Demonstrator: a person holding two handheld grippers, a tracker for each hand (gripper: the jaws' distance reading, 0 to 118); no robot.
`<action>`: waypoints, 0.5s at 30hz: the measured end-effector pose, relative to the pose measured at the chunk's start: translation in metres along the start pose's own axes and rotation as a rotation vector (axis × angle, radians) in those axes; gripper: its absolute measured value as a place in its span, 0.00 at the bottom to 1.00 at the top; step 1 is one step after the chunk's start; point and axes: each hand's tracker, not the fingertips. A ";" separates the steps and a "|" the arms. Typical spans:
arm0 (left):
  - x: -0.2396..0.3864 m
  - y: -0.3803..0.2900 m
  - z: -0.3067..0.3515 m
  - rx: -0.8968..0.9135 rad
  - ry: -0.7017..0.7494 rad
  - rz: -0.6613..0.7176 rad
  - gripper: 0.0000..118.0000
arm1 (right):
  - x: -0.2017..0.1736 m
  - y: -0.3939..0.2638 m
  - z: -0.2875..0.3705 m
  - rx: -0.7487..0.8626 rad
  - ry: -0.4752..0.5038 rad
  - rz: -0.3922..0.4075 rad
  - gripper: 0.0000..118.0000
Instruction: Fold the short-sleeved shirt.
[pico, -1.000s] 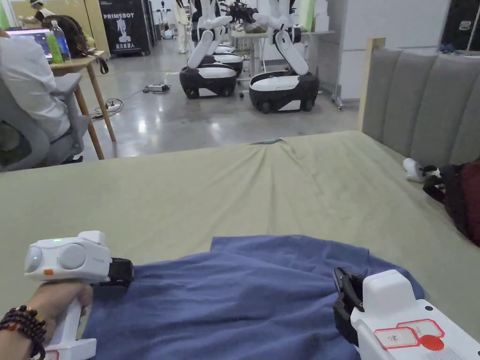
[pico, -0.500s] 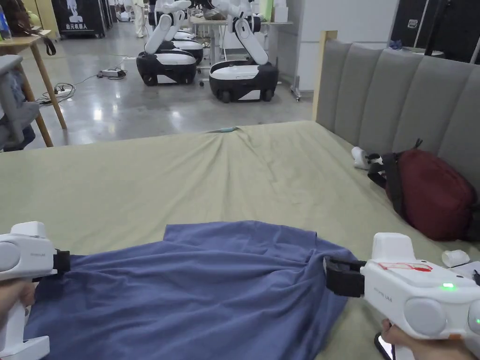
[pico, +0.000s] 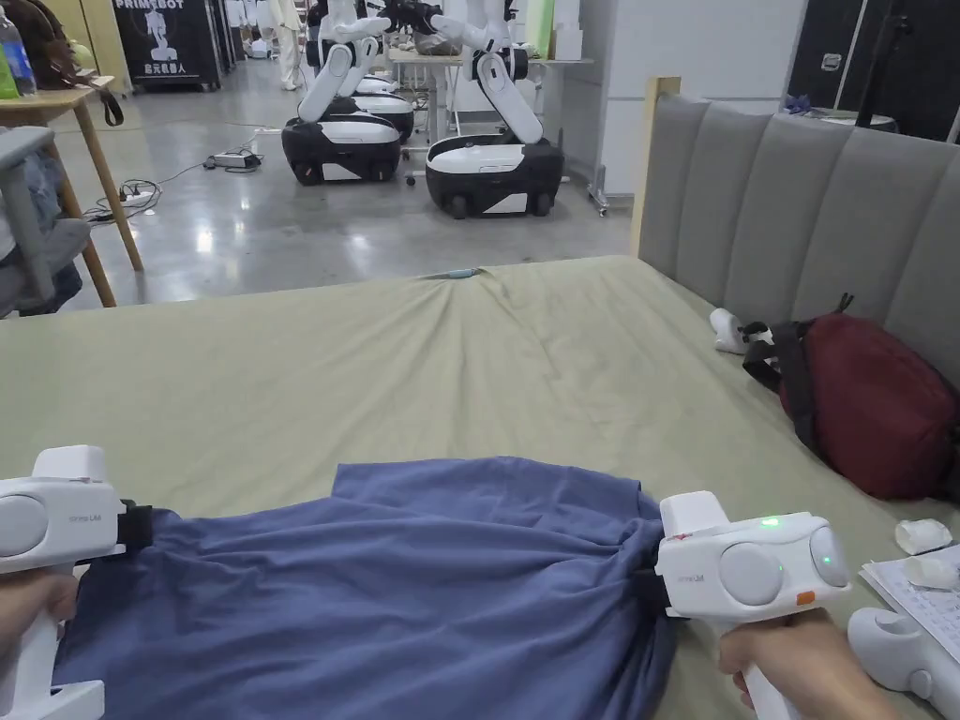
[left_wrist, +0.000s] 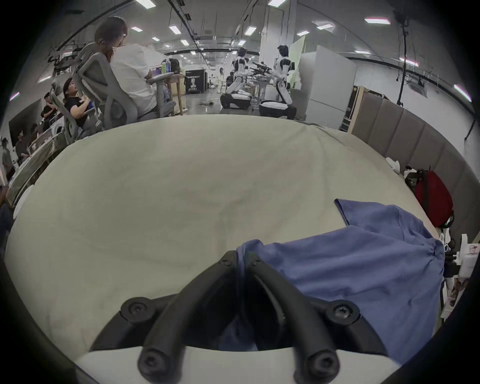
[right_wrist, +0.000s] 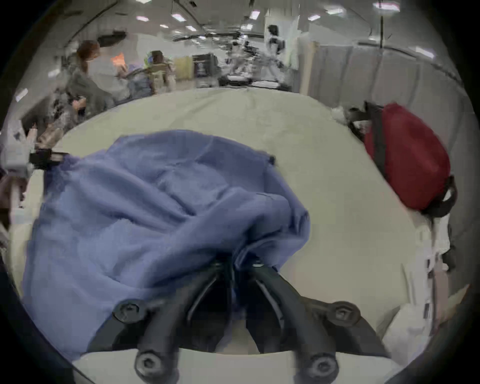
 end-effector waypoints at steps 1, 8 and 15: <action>-0.001 0.001 0.005 0.009 -0.002 0.000 0.03 | -0.002 0.001 0.003 0.000 -0.017 -0.016 0.08; -0.021 0.032 0.081 0.205 -0.086 0.086 0.03 | -0.007 0.055 0.064 0.321 0.021 -0.069 0.08; -0.046 0.098 0.195 0.444 0.027 0.094 0.03 | -0.035 0.164 0.149 0.632 0.087 -0.057 0.09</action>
